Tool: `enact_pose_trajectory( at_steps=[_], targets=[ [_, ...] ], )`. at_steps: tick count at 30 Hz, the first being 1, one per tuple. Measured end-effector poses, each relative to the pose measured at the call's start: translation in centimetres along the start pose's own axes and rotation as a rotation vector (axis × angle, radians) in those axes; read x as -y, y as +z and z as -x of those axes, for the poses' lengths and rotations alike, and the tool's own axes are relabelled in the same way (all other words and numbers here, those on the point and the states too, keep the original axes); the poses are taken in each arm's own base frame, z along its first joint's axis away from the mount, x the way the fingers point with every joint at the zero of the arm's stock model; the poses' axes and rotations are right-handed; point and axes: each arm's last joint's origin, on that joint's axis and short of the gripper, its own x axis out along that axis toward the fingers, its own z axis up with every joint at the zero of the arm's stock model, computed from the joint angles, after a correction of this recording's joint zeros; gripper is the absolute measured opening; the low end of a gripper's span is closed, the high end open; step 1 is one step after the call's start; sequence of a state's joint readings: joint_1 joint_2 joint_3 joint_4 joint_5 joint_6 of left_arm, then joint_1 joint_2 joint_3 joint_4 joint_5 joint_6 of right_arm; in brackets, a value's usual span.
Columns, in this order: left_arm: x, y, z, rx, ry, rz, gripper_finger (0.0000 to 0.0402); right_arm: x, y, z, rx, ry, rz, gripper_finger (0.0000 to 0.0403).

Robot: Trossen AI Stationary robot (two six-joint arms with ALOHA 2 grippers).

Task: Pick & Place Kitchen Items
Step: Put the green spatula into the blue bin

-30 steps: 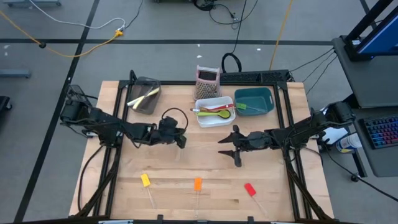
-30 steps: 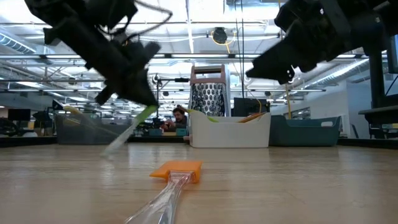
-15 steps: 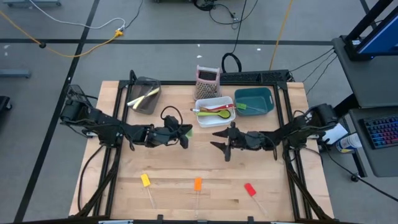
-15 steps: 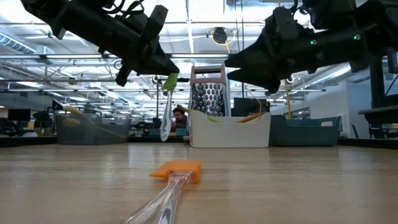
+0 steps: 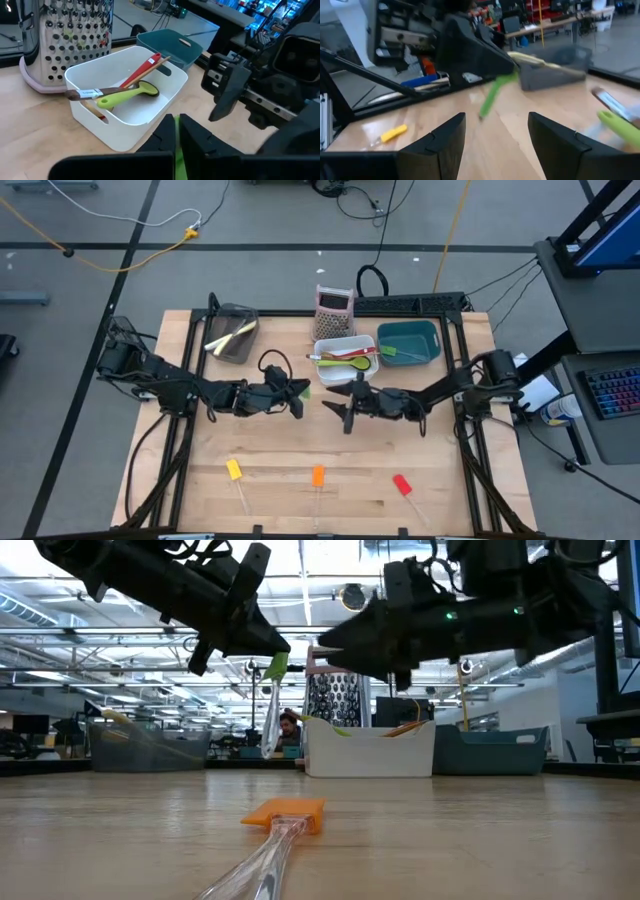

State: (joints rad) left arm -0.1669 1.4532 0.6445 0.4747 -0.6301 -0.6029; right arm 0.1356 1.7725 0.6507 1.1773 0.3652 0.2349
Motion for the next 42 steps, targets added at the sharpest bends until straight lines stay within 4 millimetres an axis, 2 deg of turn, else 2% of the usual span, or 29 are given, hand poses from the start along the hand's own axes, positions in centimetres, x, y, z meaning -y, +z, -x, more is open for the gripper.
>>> enact_pose_trajectory(
  at_steps=[7, 15, 21, 26, 34, 37, 42],
  targets=[
    [0.1, 0.1, 0.0, 0.009, -0.006, 0.001, 0.0005, -1.0, 0.5, -2.6, 0.026, 0.003, 0.002, 0.0208],
    [0.4, 0.1, 0.2, 0.02, -0.024, -0.012, 0.0003, -0.6, 0.2, -5.8, -0.048, -0.053, 0.037, 0.0208],
    [0.5, 0.0, 0.3, 0.015, -0.028, -0.021, 0.0005, 0.2, -0.1, -6.3, -0.058, -0.078, 0.058, 0.0204],
    [0.5, 0.0, 0.3, 0.018, -0.025, -0.034, 0.0005, 0.2, -0.1, -6.3, -0.062, -0.078, 0.064, 0.0161],
    [0.5, 0.0, 0.3, 0.017, -0.017, -0.038, 0.0008, 0.1, -0.2, -6.3, -0.069, -0.07, 0.134, 0.0025],
    [0.5, 0.0, 0.3, 0.015, -0.017, -0.036, 0.0013, -0.1, -0.2, -6.2, -0.072, -0.068, 0.155, 0.0021],
    [0.5, -0.1, 0.3, 0.001, -0.036, -0.04, 0.0015, -0.2, -0.3, -6.2, -0.076, -0.066, 0.157, 0.0036]
  ],
)
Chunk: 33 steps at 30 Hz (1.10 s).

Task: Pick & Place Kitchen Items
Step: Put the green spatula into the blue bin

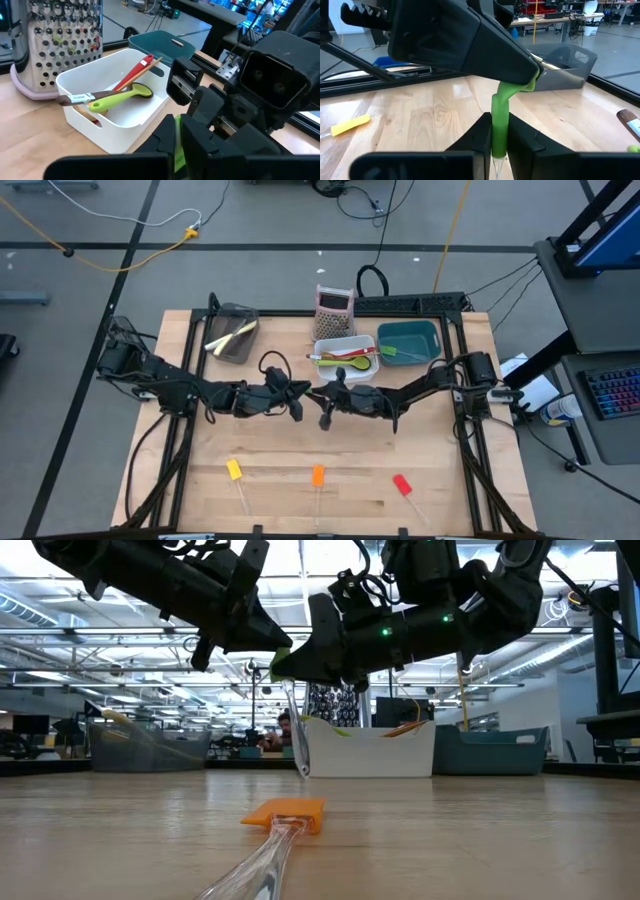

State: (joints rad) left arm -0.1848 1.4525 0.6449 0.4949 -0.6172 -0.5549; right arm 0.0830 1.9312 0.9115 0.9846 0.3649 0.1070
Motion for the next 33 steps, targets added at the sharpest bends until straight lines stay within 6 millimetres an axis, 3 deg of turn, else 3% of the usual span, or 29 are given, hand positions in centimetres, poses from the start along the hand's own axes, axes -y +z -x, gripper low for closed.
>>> enact_pose_trajectory(
  at_steps=[4, 33],
  targets=[
    [0.0, -0.1, 0.0, -0.011, -0.005, -0.002, 0.0016, 0.0, -0.2, 0.0, -0.023, -0.003, 0.008, 0.0021],
    [-0.3, -0.7, 0.0, -0.078, 0.01, 0.057, 0.0023, -1.0, -1.1, 0.6, -0.108, -0.033, 0.042, 0.0024]
  ],
)
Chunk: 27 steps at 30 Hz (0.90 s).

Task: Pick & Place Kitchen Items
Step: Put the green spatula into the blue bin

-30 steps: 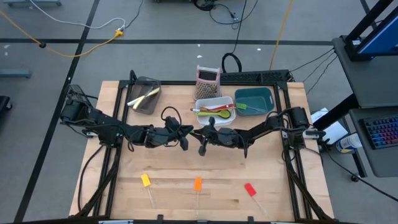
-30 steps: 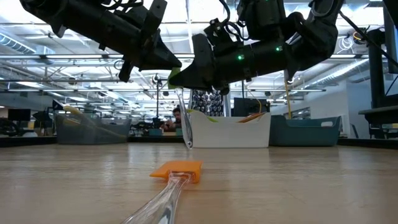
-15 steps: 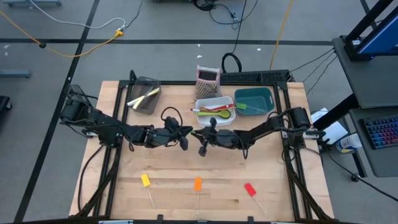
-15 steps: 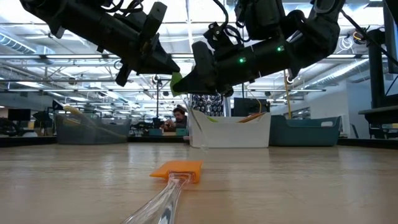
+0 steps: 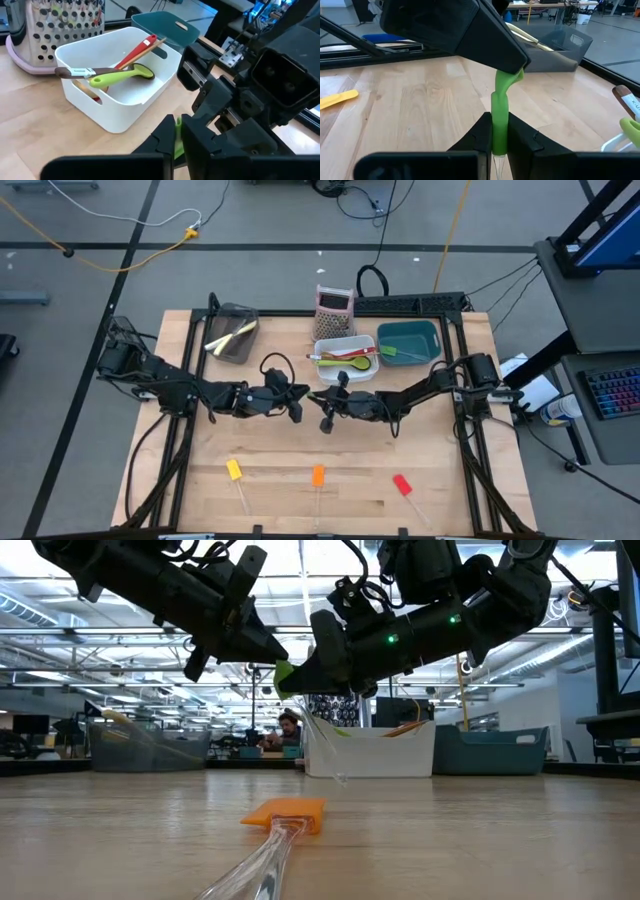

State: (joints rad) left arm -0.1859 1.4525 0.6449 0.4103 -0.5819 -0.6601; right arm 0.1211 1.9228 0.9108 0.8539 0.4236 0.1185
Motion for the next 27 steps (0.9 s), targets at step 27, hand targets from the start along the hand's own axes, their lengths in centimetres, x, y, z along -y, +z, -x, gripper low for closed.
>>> enact_pose_trajectory(
  at_steps=[27],
  targets=[
    [-0.4, -0.6, 0.0, -0.06, 0.024, -0.059, 0.0175, 0.0, 1.9, 2.5, -0.171, 0.006, 0.09, 0.0026]
  ],
)
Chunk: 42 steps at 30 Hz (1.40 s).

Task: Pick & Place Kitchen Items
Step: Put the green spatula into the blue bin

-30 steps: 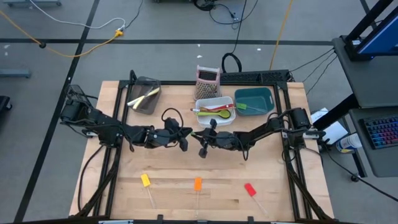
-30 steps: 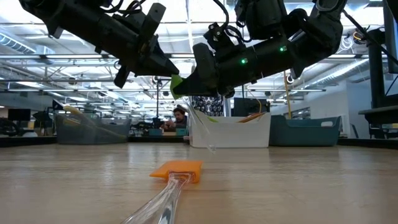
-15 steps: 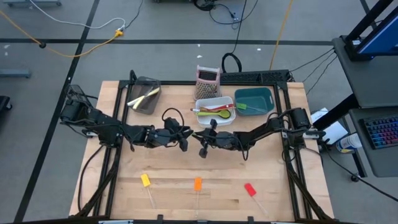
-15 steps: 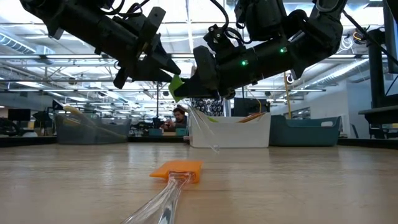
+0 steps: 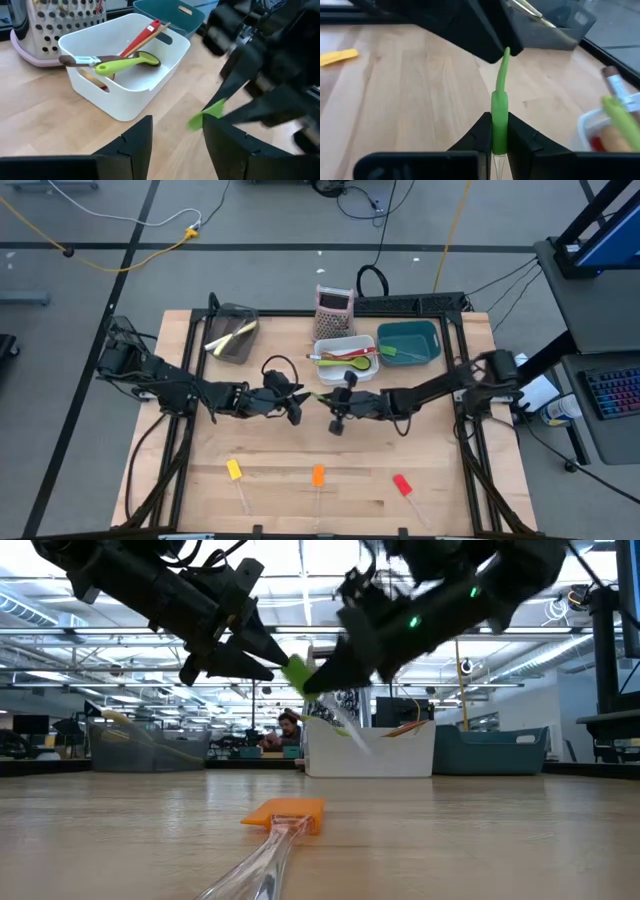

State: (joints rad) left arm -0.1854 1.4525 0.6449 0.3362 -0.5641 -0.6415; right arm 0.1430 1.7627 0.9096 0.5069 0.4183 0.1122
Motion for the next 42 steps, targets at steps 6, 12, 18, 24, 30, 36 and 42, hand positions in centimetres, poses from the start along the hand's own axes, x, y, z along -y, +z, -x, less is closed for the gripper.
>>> enact_pose_trajectory(
  at_steps=[6, 12, 18, 24, 30, 36, 42],
  targets=[
    [0.0, 0.0, 0.0, -0.01, -0.011, -0.008, 0.0175, 0.8, 1.5, 3.3, -0.118, -0.031, 0.04, 0.0028],
    [0.0, -0.1, 0.0, -0.012, -0.009, -0.012, 0.0175, 2.0, 2.9, 6.1, -0.16, -0.063, 0.111, 0.0026],
    [0.0, -0.1, 0.0, -0.016, -0.006, -0.014, 0.0175, 3.5, 3.7, 8.7, -0.212, -0.184, 0.265, 0.0026],
    [-0.1, -0.2, 0.0, -0.024, 0.0, -0.02, 0.0175, 5.2, 3.4, 10.6, -0.321, -0.28, 0.359, 0.0027],
    [-0.1, -0.2, 0.0, -0.027, 0.002, -0.021, 0.0175, 7.4, 3.1, 10.9, -0.434, -0.324, 0.462, 0.0025],
    [-0.1, -0.2, 0.0, -0.027, 0.002, -0.019, 0.0175, 9.8, 2.0, 10.3, -0.529, -0.398, 0.581, 0.0027],
    [-0.1, -0.2, 0.0, -0.027, 0.002, -0.022, 0.0175, 12.4, -0.7, 10.0, -0.677, -0.448, 0.709, 0.0025]
  ],
)
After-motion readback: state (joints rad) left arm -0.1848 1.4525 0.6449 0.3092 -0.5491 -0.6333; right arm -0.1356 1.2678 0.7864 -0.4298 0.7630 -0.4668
